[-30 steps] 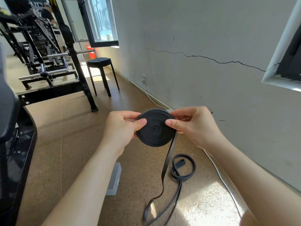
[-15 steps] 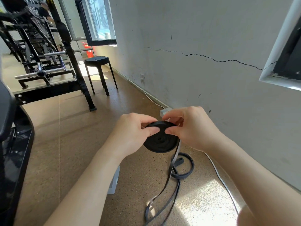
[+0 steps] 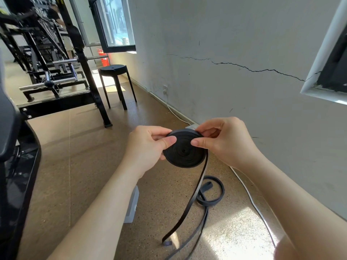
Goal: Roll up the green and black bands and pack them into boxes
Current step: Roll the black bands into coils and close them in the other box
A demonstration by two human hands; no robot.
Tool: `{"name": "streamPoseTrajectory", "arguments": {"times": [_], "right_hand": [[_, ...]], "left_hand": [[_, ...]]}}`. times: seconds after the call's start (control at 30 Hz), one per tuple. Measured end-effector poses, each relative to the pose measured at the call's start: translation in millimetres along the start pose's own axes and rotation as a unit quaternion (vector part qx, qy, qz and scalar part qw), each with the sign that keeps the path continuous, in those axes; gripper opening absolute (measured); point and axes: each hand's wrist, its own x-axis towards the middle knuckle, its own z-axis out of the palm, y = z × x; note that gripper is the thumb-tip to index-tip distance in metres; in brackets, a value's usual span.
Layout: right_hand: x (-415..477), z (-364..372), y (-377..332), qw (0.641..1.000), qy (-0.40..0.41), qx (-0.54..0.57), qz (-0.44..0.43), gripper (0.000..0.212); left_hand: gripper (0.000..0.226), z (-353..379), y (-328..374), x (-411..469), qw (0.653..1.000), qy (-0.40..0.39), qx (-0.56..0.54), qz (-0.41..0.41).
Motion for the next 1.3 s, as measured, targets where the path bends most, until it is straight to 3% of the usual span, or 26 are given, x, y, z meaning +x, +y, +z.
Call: {"name": "streamPoseTrajectory", "arguments": {"times": [0.17,0.3,0.47,0.57,0.63,0.77,0.83,0.93,1.03,1.3], "right_hand": [[0,-2,3,1.000,-0.022,0.001,0.003,0.020],[-1,-2,5,1.000,-0.013,0.024,0.013,0.031],[0,-3,6,1.000,-0.009,0.010,0.017,0.030],[-3,-2,1,0.997,-0.053,-0.060,-0.008,0.028],[-4,0,-3,0.991,-0.073,-0.110,-0.036,0.028],[-4,4,-2,0.989,-0.086,-0.108,-0.051,0.033],[-4,2,-1,0.997,-0.076,-0.022,-0.012,0.039],[0,-3,5,0.992,-0.044,0.112,0.045,0.029],[1,-3,6,0.991,-0.041,0.115,0.050,0.019],[-1,1,2,0.999,0.014,0.023,-0.032,0.025]], "left_hand": [[0.017,1,0,-1,1.000,-0.004,-0.014,-0.017],[0.022,-1,2,-1,0.995,0.011,-0.083,-0.057],[0.018,2,2,-3,0.983,-0.089,-0.100,-0.125],[0.027,5,1,-5,0.992,-0.105,0.076,-0.012],[0.036,7,6,-9,0.974,-0.102,0.183,0.083],[0.027,11,10,-13,0.961,-0.129,0.224,0.100],[0.021,9,8,-11,0.973,-0.095,0.192,0.088],[0.023,4,7,-8,0.993,-0.059,0.092,0.047],[0.024,2,6,-6,0.999,-0.038,0.015,0.005],[0.020,5,9,-8,0.997,-0.036,-0.057,-0.040]]}}
